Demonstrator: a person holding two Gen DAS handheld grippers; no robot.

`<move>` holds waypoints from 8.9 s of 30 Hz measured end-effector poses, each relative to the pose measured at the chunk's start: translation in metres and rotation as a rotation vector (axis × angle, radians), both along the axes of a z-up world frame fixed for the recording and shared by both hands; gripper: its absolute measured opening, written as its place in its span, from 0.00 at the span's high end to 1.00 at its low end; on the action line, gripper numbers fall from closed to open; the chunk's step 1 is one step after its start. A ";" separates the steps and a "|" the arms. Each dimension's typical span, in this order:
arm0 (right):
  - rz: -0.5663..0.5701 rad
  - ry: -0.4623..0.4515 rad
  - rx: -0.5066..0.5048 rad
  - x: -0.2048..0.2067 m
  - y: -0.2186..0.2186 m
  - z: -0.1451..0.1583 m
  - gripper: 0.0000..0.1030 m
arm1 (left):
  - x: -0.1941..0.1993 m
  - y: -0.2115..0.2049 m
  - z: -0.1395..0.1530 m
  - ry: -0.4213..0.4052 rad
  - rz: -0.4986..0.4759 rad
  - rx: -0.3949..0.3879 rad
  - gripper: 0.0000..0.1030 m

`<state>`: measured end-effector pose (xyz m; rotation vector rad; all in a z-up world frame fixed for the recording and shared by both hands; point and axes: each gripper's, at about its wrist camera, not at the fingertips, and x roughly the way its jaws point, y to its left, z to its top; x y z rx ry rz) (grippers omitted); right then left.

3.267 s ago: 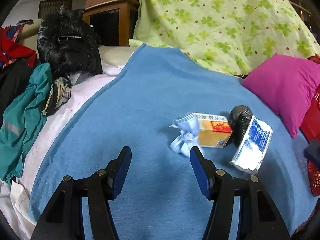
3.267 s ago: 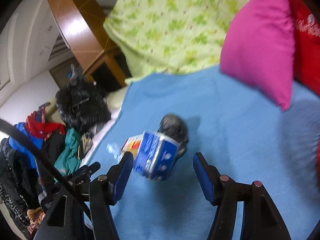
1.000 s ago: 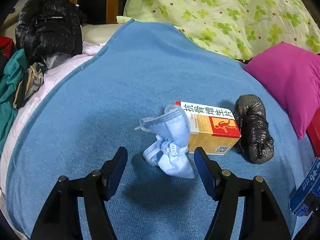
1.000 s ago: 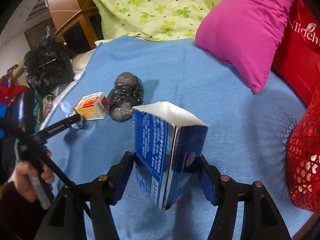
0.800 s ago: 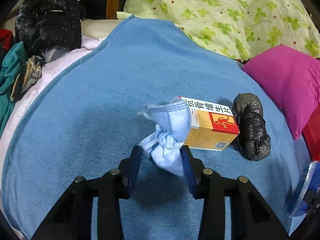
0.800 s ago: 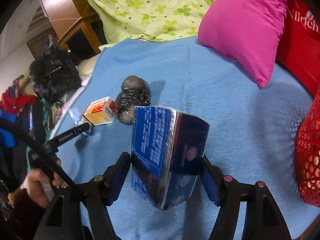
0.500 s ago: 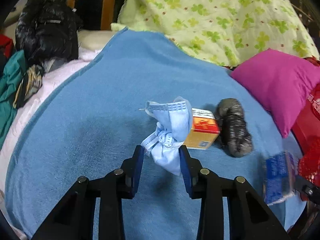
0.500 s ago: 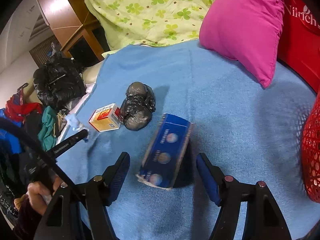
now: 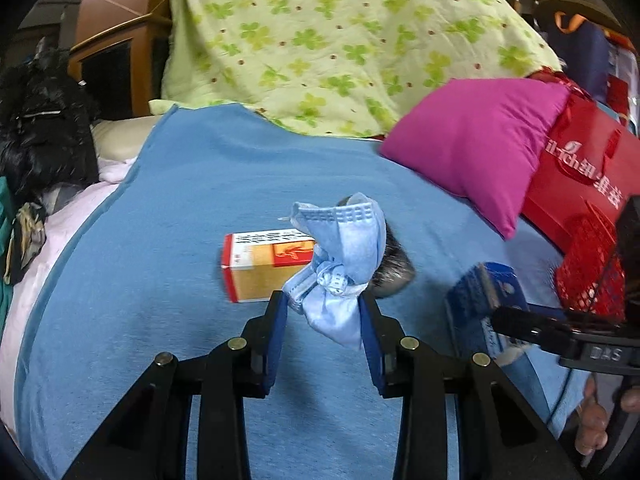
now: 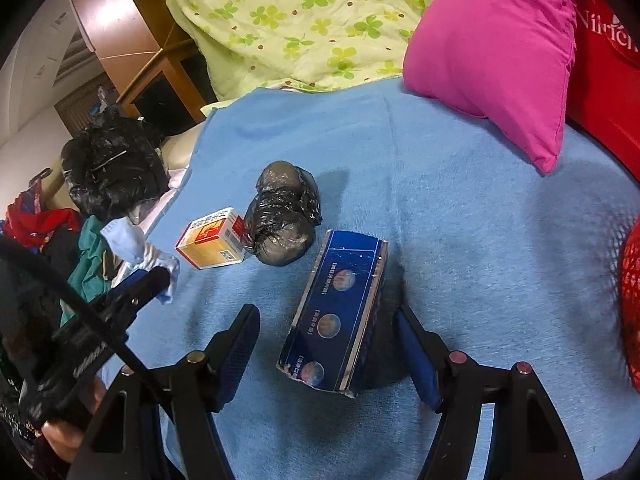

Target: Collect trash

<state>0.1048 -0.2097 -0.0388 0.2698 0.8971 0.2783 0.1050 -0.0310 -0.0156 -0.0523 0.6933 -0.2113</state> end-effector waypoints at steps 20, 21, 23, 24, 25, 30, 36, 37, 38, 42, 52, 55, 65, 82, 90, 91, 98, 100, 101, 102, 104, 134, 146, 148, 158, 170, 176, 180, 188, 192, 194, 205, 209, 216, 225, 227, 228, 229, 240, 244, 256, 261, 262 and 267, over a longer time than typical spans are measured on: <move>-0.016 -0.158 -0.093 -0.018 -0.010 0.021 0.63 | 0.001 -0.031 -0.005 0.024 -0.032 0.060 0.63; -0.020 -0.164 -0.090 -0.019 -0.013 0.023 0.63 | 0.001 -0.034 -0.006 0.024 -0.033 0.067 0.63; -0.025 -0.172 -0.086 -0.021 -0.015 0.025 0.63 | 0.001 -0.042 -0.006 0.027 -0.037 0.081 0.63; -0.026 -0.175 -0.085 -0.022 -0.016 0.026 0.63 | 0.001 -0.045 -0.006 0.029 -0.041 0.084 0.63; -0.027 -0.178 -0.085 -0.022 -0.018 0.027 0.63 | 0.000 -0.047 -0.006 0.029 -0.044 0.086 0.63; -0.034 -0.195 -0.088 -0.027 -0.026 0.030 0.63 | -0.002 -0.061 -0.007 0.016 -0.059 0.117 0.63; -0.056 -0.227 -0.086 -0.034 -0.039 0.037 0.63 | -0.005 -0.073 -0.008 0.010 -0.068 0.144 0.63; -0.058 -0.232 -0.084 -0.035 -0.041 0.038 0.63 | -0.005 -0.075 -0.008 0.008 -0.069 0.149 0.63; -0.060 -0.236 -0.083 -0.036 -0.043 0.039 0.63 | -0.006 -0.077 -0.008 0.006 -0.070 0.155 0.63; -0.065 -0.260 -0.073 -0.041 -0.051 0.044 0.63 | -0.007 -0.084 -0.009 0.001 -0.072 0.176 0.63; -0.087 -0.305 -0.062 -0.052 -0.067 0.054 0.63 | -0.012 -0.099 -0.008 -0.010 -0.068 0.230 0.63; -0.089 -0.314 -0.057 -0.054 -0.070 0.057 0.63 | -0.014 -0.104 -0.007 -0.008 -0.062 0.250 0.63; -0.107 -0.398 0.009 -0.071 -0.086 0.078 0.63 | -0.018 -0.114 0.009 -0.007 -0.034 0.290 0.63; -0.201 -0.585 0.081 -0.111 -0.129 0.112 0.63 | -0.032 -0.163 0.060 -0.124 -0.093 0.344 0.63; -0.260 -0.647 0.102 -0.129 -0.158 0.121 0.63 | -0.039 -0.190 0.078 -0.173 -0.141 0.354 0.63; -0.269 -0.652 0.105 -0.131 -0.163 0.121 0.63 | -0.039 -0.193 0.079 -0.177 -0.146 0.354 0.63; -0.341 -0.668 0.125 -0.143 -0.192 0.122 0.63 | -0.038 -0.211 0.087 -0.171 -0.190 0.324 0.63; -0.360 -0.669 0.133 -0.146 -0.200 0.122 0.63 | -0.039 -0.217 0.090 -0.169 -0.206 0.311 0.63; -0.367 -0.670 0.135 -0.146 -0.203 0.122 0.63 | -0.039 -0.219 0.091 -0.172 -0.213 0.308 0.63; -0.376 -0.670 0.137 -0.148 -0.206 0.122 0.63 | -0.040 -0.222 0.093 -0.177 -0.222 0.304 0.63; -0.390 -0.671 0.141 -0.150 -0.213 0.122 0.63 | -0.041 -0.230 0.096 -0.187 -0.240 0.300 0.63; -0.649 -0.617 0.270 -0.178 -0.297 0.105 0.63 | -0.052 -0.349 0.121 -0.258 -0.508 0.204 0.61; -0.707 -0.535 0.370 -0.178 -0.320 0.088 0.37 | -0.054 -0.355 0.113 -0.247 -0.543 0.152 0.29; -0.711 -0.550 0.355 -0.178 -0.316 0.091 0.37 | -0.053 -0.350 0.112 -0.247 -0.534 0.155 0.27; -0.473 -0.831 0.057 -0.179 -0.211 0.135 0.36 | -0.031 -0.243 0.088 -0.208 -0.307 0.189 0.16; -0.069 -0.342 -0.129 -0.050 -0.067 0.068 0.32 | 0.023 -0.043 -0.021 0.085 0.208 0.214 0.16; -0.122 -0.114 -0.237 0.014 -0.047 -0.007 0.32 | 0.034 -0.019 -0.058 0.188 0.259 0.184 0.16; -0.187 -0.035 -0.309 0.032 -0.053 -0.044 0.23 | 0.028 -0.015 -0.069 0.162 0.266 0.181 0.13; -0.196 -0.065 -0.367 0.033 -0.060 -0.056 0.00 | 0.017 -0.006 -0.073 0.126 0.260 0.136 0.05; -0.177 -0.085 -0.353 0.029 -0.065 -0.059 0.00 | 0.020 -0.008 -0.073 0.126 0.262 0.140 0.04; -0.176 -0.087 -0.358 0.031 -0.061 -0.058 0.00 | 0.021 -0.008 -0.073 0.129 0.266 0.143 0.03; -0.176 -0.088 -0.361 0.028 -0.058 -0.057 0.00 | 0.025 -0.016 -0.074 0.134 0.320 0.197 0.00; -0.176 -0.088 -0.361 0.028 -0.057 -0.057 0.00 | 0.024 -0.016 -0.075 0.123 0.322 0.186 0.00; -0.176 -0.088 -0.361 0.028 -0.058 -0.057 0.00 | 0.023 -0.011 -0.076 0.108 0.314 0.158 0.00; -0.210 -0.094 -0.397 0.031 -0.051 -0.058 0.00 | 0.019 -0.005 -0.079 0.071 0.279 0.117 0.00; -0.207 -0.091 -0.368 0.030 -0.055 -0.059 0.00 | 0.019 -0.007 -0.080 0.063 0.282 0.130 0.00; -0.206 -0.094 -0.355 0.030 -0.056 -0.058 0.00 | 0.019 -0.008 -0.080 0.062 0.283 0.131 0.00; -0.206 -0.093 -0.357 0.030 -0.056 -0.058 0.00 | 0.019 -0.009 -0.080 0.061 0.283 0.132 0.00; -0.199 -0.091 -0.364 0.032 -0.056 -0.059 0.00 | 0.019 -0.015 -0.082 0.047 0.299 0.167 0.00; -0.199 -0.091 -0.363 0.032 -0.056 -0.060 0.00 | 0.018 -0.017 -0.082 0.043 0.304 0.174 0.00; -0.199 -0.091 -0.363 0.031 -0.056 -0.060 0.00 | 0.018 -0.019 -0.080 0.044 0.316 0.182 0.00; -0.199 -0.092 -0.363 0.032 -0.056 -0.060 0.00 | 0.020 -0.019 -0.079 0.056 0.323 0.186 0.00; -0.199 -0.092 -0.363 0.032 -0.056 -0.060 0.00 | 0.020 -0.019 -0.079 0.058 0.324 0.185 0.00; -0.199 -0.092 -0.363 0.032 -0.056 -0.060 0.00 | 0.023 -0.017 -0.078 0.073 0.325 0.171 0.00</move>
